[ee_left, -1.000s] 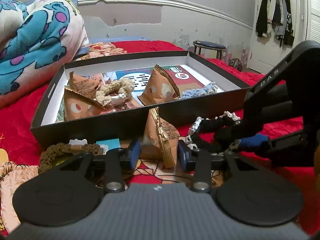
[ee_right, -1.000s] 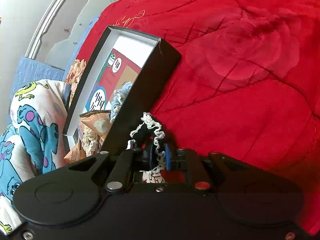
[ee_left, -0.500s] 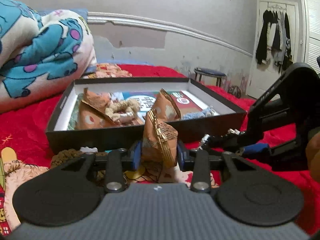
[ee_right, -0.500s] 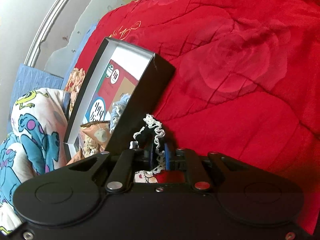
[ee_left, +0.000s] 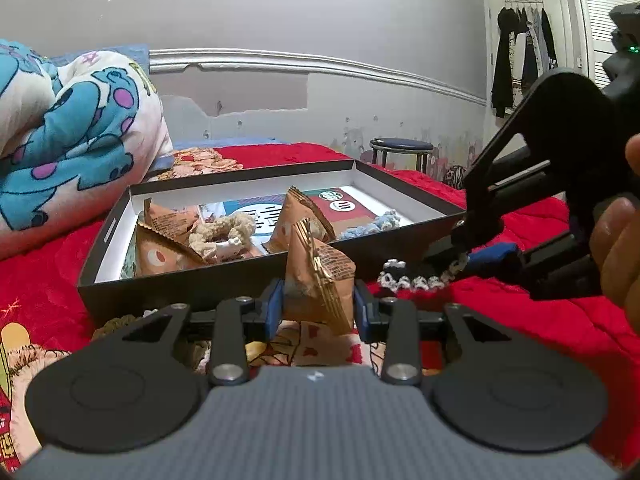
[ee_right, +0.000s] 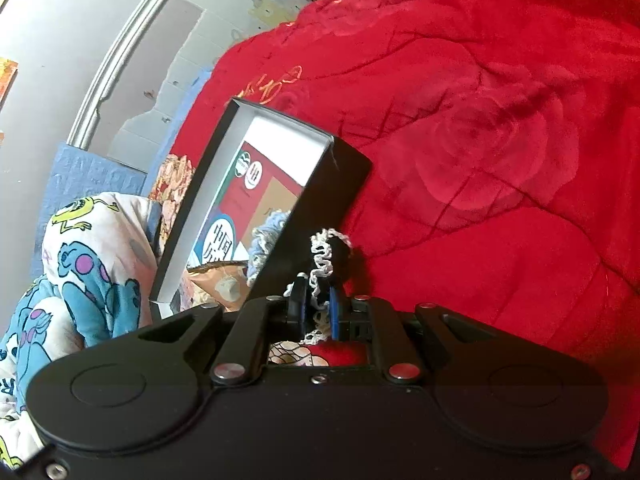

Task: Organize objects
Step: 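Carry the scrunchie with the right tool while the left tool carries the packet over the box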

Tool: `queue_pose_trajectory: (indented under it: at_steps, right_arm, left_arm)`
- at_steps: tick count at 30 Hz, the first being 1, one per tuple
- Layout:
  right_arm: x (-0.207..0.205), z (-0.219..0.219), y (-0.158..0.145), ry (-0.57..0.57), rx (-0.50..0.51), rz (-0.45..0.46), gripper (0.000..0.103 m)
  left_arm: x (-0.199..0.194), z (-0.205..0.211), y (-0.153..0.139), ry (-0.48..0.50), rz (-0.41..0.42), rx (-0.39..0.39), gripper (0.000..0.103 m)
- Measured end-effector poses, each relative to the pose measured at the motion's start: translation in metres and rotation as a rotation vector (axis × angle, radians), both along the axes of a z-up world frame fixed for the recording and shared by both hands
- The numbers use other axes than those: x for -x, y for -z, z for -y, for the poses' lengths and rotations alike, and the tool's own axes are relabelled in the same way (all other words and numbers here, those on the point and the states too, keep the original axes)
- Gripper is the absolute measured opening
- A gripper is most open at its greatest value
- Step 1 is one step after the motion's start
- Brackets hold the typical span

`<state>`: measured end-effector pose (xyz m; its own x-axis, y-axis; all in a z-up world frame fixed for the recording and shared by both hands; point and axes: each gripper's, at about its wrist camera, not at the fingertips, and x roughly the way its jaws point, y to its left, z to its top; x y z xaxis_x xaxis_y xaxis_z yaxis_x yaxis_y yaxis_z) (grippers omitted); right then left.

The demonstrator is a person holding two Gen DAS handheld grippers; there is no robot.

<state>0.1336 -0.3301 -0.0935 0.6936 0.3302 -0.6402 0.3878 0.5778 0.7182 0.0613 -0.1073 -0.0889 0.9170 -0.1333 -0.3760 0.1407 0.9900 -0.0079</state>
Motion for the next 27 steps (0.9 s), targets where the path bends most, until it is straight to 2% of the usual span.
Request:
queue_pose_trajectory:
  at_steps: [11, 27]
  right_arm:
    - [0.003, 0.005, -0.002, 0.013, -0.046, 0.034, 0.011]
    - [0.005, 0.003, -0.011, -0.001, -0.066, 0.105, 0.011]
  left_arm:
    - [-0.007, -0.004, 0.003, -0.007, -0.048, 0.013, 0.041]
    - [-0.006, -0.002, 0.002, -0.003, -0.043, 0.001, 0.040]
